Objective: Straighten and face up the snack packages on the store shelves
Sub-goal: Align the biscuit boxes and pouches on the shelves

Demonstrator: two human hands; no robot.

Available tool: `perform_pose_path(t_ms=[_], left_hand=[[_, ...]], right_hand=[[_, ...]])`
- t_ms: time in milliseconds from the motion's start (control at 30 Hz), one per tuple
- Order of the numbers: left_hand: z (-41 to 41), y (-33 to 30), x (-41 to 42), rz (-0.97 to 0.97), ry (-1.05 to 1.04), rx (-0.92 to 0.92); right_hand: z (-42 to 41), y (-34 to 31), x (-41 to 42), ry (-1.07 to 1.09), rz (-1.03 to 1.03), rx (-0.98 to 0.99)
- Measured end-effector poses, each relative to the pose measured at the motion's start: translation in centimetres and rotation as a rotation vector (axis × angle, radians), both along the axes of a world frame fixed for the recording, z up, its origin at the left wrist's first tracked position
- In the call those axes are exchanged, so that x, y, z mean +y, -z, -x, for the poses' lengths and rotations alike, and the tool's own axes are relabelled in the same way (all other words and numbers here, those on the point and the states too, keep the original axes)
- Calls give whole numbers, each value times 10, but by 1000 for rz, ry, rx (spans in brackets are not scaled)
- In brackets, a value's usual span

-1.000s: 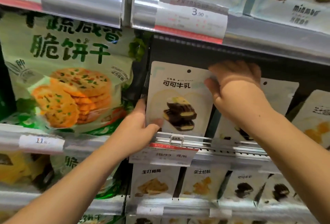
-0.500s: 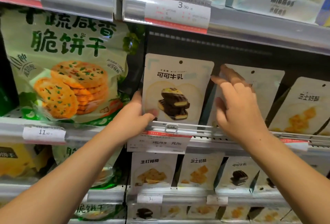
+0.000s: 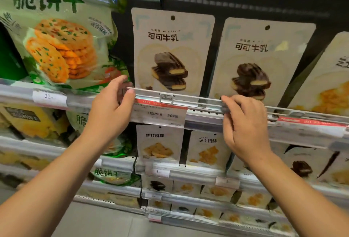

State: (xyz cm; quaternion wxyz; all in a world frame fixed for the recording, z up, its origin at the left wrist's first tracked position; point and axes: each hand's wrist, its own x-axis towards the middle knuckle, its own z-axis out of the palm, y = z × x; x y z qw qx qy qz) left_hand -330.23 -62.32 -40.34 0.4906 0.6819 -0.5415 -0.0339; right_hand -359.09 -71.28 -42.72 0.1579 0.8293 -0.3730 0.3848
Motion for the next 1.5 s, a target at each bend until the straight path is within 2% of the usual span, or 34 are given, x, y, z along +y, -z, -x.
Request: perform_pose_path(t_ms=[133,233,267,333,367,400,467,500,633,800,900,933,1167,1267,1400,1500], left_hand=[[2,6,5,5,-16,-8],[7,12,13,42,-24,9],[12,17,21,112,-42,-20],[24,41,40,252,-16,-193],[28,60,48,240,61,-266],[30,77,55,133,154,-283],[29,103,57,-174,275,-175],[25,113,53,-261,267,-119],[6,126,17,-406,116,96],[-2,139,-22,-427,76,221],[-6,149,-31,-436,101,498],[-8,151,-32,-438,99,539],[-15,153,-31,-471,129,730],[-10,146,-22,-407,140,671],[-6,130,-4,-334,86,374],[0,106,8,-316,179,291]], right_hand=[[-7,7,-5,-18,65,-122],[-8,10,-8,-32,83,-134],[-8,11,-9,-32,90,-137],[-7,14,-9,-22,97,-133],[-6,14,-9,-14,97,-130],[-7,14,-9,-4,96,-131],[-10,12,-8,13,88,-132],[-11,11,-7,22,81,-129],[-12,9,-3,51,62,-117],[-16,9,0,92,71,-127],[-18,12,0,107,68,-135],[-18,13,0,117,68,-131],[-20,13,-1,130,63,-134],[-19,14,-1,138,63,-134],[-22,13,2,149,46,-139],[-23,9,8,153,8,-150]])
